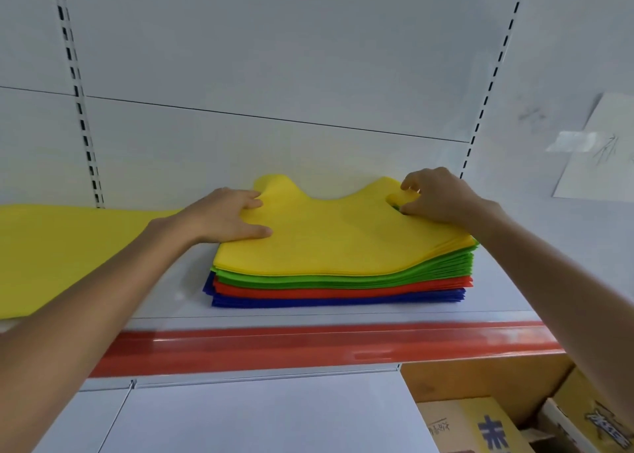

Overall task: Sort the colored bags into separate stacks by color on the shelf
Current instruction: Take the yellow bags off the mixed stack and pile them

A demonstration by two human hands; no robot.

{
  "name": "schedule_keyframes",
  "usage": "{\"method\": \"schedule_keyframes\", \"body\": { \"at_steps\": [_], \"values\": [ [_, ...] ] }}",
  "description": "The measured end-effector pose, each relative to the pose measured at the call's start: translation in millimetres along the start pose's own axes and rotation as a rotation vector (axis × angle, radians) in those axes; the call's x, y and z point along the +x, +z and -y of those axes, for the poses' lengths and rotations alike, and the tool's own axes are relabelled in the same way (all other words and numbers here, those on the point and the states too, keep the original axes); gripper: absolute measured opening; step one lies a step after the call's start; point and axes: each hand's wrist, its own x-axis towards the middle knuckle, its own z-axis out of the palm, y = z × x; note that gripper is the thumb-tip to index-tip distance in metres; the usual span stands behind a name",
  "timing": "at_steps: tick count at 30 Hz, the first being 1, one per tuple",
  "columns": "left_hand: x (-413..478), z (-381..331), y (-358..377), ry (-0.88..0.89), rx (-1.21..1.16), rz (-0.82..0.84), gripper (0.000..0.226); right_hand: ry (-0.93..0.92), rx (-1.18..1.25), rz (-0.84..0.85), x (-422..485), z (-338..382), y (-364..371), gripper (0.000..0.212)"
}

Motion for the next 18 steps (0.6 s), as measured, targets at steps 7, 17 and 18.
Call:
{"method": "schedule_keyframes", "body": {
  "at_steps": [7, 17, 18],
  "values": [
    [-6, -7, -3, -0.051, -0.073, -0.143, 0.070, 0.011, 0.005, -0.066, -3, 6, -1, 0.044],
    [-8, -14, -8, -0.132, -0.341, -0.201, 0.049, 0.030, 0.062, -0.094, -14, 15, -11, 0.043],
    [-10, -14, -9, -0.126, -0.353, -0.205, 0.047, 0.027, 0.077, -0.103, -14, 16, -13, 0.042]
  ]
}}
